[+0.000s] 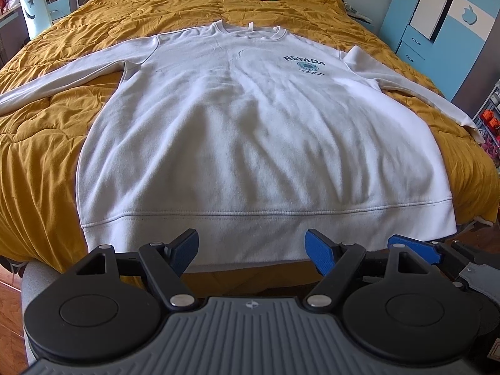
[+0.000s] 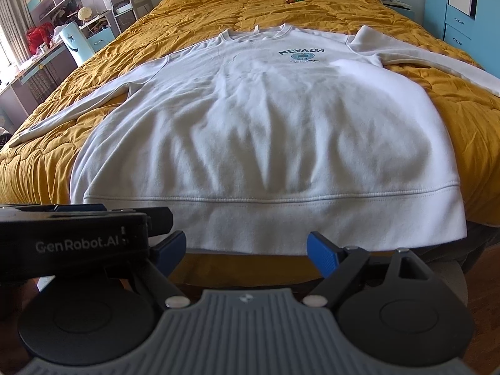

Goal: Fold small clothes

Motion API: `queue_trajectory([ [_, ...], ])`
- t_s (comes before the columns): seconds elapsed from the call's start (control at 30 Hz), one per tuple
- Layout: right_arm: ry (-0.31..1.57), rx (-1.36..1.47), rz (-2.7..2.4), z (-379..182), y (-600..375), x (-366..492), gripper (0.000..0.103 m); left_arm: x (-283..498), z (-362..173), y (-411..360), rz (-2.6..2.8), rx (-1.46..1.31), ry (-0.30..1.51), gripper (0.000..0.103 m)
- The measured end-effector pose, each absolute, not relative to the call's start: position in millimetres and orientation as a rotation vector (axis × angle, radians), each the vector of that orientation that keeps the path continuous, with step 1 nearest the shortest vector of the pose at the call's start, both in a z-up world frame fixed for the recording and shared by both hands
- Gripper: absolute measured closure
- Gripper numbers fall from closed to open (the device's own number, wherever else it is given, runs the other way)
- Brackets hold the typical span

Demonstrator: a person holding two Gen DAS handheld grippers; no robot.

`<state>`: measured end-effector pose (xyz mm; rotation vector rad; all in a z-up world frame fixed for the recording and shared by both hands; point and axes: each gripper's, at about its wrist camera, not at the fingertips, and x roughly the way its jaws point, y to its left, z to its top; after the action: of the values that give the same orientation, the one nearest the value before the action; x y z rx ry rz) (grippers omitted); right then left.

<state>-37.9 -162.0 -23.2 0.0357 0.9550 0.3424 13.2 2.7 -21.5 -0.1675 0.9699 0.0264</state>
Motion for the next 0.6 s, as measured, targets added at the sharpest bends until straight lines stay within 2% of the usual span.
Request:
queue_trajectory([
  [0.37,0.887,0.068,0.412,-9,-151,-27,0.023,11,-2,22,0.018,-0.148,0.811,0.012],
  [0.6,0.848,0.064,0.399,3,-146,-5,0.022,25,16,72,0.126,-0.148,0.702,0.012],
])
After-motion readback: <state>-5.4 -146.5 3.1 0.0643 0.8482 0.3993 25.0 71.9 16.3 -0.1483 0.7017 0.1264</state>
